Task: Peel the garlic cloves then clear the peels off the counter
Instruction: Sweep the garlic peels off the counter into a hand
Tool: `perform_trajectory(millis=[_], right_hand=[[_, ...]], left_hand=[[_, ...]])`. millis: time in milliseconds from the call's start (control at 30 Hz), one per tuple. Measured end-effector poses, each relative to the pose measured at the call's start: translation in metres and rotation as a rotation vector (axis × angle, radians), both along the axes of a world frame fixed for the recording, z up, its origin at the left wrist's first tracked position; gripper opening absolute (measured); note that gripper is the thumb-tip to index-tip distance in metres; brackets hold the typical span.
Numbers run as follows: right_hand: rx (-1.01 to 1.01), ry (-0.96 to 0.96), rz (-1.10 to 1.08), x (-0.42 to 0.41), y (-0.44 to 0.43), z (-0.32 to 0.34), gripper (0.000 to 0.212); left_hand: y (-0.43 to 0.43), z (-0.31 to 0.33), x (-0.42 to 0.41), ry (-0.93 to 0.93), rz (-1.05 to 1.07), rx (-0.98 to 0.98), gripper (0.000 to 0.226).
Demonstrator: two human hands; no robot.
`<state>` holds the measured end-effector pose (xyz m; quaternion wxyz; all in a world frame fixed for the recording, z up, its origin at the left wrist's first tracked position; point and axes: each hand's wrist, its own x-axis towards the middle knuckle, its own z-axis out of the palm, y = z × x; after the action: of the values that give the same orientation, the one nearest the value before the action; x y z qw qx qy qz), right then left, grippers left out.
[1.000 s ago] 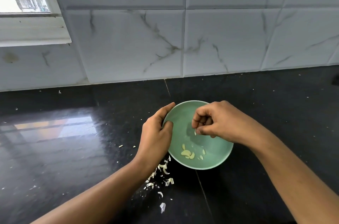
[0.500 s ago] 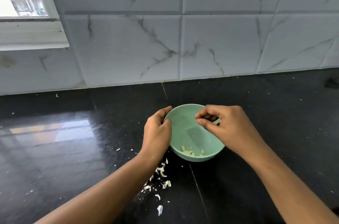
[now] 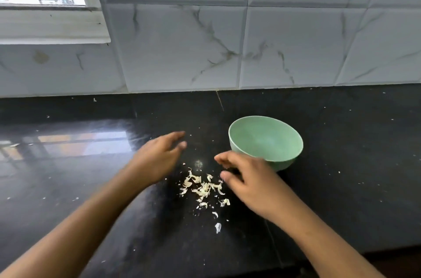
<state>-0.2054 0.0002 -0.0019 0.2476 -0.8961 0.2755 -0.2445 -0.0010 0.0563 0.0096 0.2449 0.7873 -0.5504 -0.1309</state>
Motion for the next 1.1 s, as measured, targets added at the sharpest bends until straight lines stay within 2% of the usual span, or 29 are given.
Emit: perform_trajectory(millis=[67, 100, 233, 300, 333, 367, 433, 500, 633, 733, 833, 867, 933, 1000, 1033, 1100], right_hand=[[0.072, 0.255, -0.015, 0.006, -0.002, -0.008, 0.05], [0.091, 0.354, -0.023, 0.008, -0.003, -0.012, 0.056], [0.095, 0.537, 0.08, 0.017, 0.002, -0.021, 0.065], [0.167, 0.494, 0.217, 0.016, 0.009, -0.02, 0.061], [0.22, 0.432, 0.248, 0.016, 0.011, -0.018, 0.059], [0.26, 0.357, 0.229, 0.016, 0.01, -0.016, 0.057], [0.267, 0.268, 0.119, 0.018, -0.001, -0.013, 0.055], [0.214, 0.34, 0.059, 0.028, -0.015, -0.015, 0.055], [0.039, 0.492, 0.058, 0.049, -0.024, -0.026, 0.056], [0.028, 0.482, 0.192, 0.042, -0.017, -0.027, 0.052], [0.203, 0.365, 0.271, 0.014, -0.001, -0.021, 0.05], [0.22, 0.325, 0.237, 0.003, 0.005, -0.019, 0.051], [0.159, 0.352, 0.086, -0.019, 0.015, -0.016, 0.057], [0.115, 0.515, -0.068, -0.032, 0.025, -0.017, 0.067], [0.096, 0.598, -0.121, -0.032, 0.03, -0.02, 0.074], [0.058, 0.653, -0.18, -0.024, 0.038, -0.028, 0.08]], left_hand=[[0.019, -0.015, 0.018, -0.178, 0.012, 0.295, 0.056], [0.023, -0.024, 0.021, -0.226, -0.013, 0.355, 0.061], [0.034, -0.044, 0.018, -0.242, -0.302, 0.312, 0.09], [0.04, -0.045, 0.013, -0.205, -0.453, 0.262, 0.106], [0.043, -0.042, 0.012, -0.151, -0.497, 0.236, 0.106], [0.043, -0.04, 0.012, -0.093, -0.507, 0.203, 0.099], [0.036, -0.034, 0.02, -0.016, -0.427, 0.102, 0.07], [0.022, -0.032, 0.031, -0.088, -0.336, 0.088, 0.053], [0.003, -0.044, 0.036, -0.268, -0.385, 0.271, 0.062], [0.014, -0.049, 0.033, -0.265, -0.496, 0.232, 0.086], [0.038, -0.042, 0.027, -0.102, -0.554, 0.218, 0.059], [0.046, -0.039, 0.026, -0.075, -0.527, 0.192, 0.059], [0.059, -0.041, 0.024, -0.141, -0.397, 0.127, 0.082], [0.07, -0.047, 0.016, -0.237, -0.245, 0.145, 0.113], [0.074, -0.052, 0.008, -0.275, -0.212, 0.16, 0.119], [0.076, -0.057, -0.009, -0.291, -0.221, 0.148, 0.117]])
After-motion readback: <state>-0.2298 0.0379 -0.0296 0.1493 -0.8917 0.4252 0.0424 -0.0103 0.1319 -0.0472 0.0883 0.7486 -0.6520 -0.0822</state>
